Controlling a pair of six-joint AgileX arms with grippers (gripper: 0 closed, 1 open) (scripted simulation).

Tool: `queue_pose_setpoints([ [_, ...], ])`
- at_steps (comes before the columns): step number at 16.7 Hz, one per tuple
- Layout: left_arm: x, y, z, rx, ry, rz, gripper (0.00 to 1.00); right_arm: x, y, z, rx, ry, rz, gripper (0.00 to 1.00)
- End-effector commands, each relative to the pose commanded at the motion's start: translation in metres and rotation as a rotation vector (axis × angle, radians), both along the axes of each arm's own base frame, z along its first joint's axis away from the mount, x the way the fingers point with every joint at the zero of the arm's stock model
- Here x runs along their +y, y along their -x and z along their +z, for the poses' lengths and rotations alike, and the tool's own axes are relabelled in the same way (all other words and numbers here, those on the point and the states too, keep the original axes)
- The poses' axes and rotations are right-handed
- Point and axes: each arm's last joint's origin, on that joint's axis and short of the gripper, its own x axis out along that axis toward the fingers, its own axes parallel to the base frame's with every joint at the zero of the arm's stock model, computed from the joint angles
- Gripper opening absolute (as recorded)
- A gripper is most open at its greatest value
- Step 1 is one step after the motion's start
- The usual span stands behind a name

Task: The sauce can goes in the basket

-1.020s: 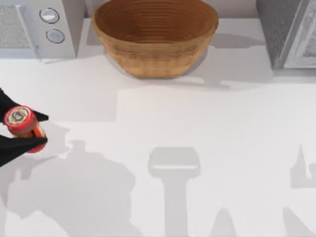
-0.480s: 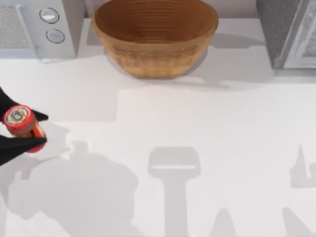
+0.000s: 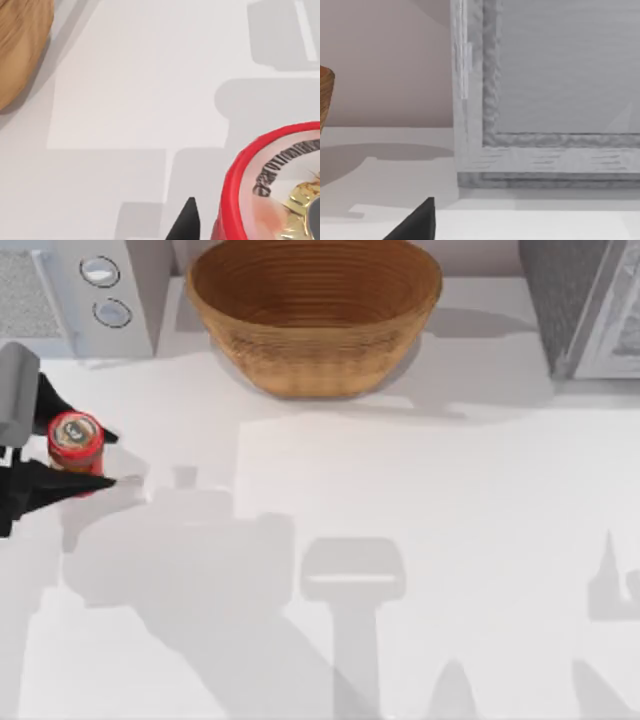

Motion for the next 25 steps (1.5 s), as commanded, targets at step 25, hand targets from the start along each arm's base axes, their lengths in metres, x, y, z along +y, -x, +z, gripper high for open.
queue_pose_setpoints([
  [25,-0.187,-0.106,0.136,0.026,0.267,0.671,0.0,0.0,0.0,0.0,0.0,0.0,0.0,1.0],
])
